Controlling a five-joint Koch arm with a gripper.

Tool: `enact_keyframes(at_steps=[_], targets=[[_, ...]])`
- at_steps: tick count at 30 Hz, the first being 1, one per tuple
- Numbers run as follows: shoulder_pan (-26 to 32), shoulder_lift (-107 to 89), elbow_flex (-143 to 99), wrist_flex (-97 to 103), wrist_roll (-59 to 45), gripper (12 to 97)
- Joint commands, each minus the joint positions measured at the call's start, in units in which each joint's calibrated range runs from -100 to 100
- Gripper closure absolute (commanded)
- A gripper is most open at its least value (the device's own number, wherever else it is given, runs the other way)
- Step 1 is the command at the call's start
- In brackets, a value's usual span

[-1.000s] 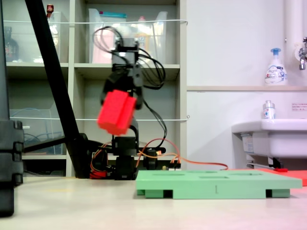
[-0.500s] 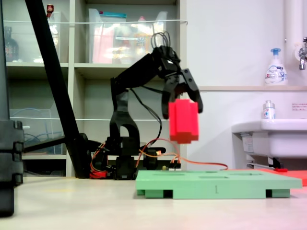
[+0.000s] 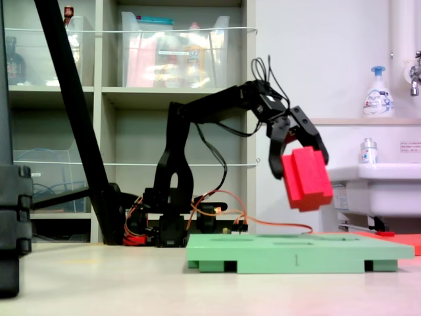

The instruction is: Put the cross columnar block into the corresponding hole

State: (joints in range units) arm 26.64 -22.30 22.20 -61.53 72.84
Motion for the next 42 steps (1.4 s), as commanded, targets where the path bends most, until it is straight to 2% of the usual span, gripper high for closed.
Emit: enact_keyframes(at_steps=[1, 42], targets=[[0.93, 4.98, 8.21, 5.53, 0.29, 71.0], [1.95, 26.49, 14.59, 7.17, 1.12, 69.7]])
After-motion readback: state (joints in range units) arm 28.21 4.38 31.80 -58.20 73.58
